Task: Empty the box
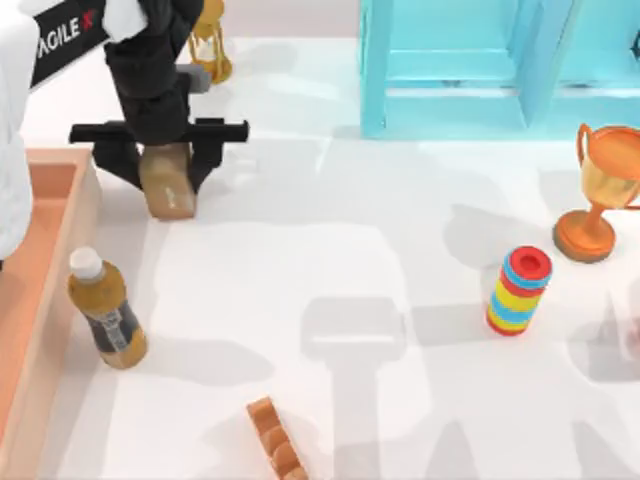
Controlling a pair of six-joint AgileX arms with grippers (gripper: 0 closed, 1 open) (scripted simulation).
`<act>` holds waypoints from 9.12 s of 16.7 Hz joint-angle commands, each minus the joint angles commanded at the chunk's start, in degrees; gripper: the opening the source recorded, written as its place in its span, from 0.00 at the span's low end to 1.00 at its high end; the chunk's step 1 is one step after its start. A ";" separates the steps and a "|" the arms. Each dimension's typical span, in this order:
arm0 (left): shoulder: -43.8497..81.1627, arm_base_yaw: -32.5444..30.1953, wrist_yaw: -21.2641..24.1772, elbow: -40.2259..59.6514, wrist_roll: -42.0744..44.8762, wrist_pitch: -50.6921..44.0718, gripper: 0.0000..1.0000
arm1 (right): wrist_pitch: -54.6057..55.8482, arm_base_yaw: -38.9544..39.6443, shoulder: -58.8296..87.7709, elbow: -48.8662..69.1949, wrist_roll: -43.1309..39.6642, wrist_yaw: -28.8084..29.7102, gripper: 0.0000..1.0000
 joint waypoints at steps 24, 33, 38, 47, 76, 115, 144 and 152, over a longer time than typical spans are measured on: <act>2.93 -4.70 -2.00 11.25 5.85 -3.69 1.00 | 0.00 0.00 0.00 0.00 0.00 0.00 1.00; 2.75 -0.80 -0.25 22.79 0.78 -19.34 1.00 | 0.00 0.00 0.00 0.00 0.00 0.00 1.00; 2.54 -0.49 -0.06 22.64 0.00 -20.12 1.00 | 0.00 0.00 0.00 0.00 0.00 0.00 1.00; -11.86 9.71 -0.20 3.13 9.54 -15.07 1.00 | 0.00 0.00 0.00 0.00 0.00 0.00 1.00; -29.08 24.66 -0.48 -42.96 24.40 13.77 1.00 | 0.00 0.00 0.00 0.00 0.00 0.00 1.00; -31.66 24.48 -0.56 -18.23 24.27 -13.59 0.00 | 0.00 0.00 0.00 0.00 0.00 0.00 1.00; -14.02 -21.57 -0.34 -10.13 -21.63 -3.89 0.00 | 0.00 0.00 0.00 0.00 0.00 0.00 1.00; -13.39 -21.44 -0.32 -15.79 -21.51 2.45 0.00 | 0.00 0.00 0.00 0.00 0.00 0.00 1.00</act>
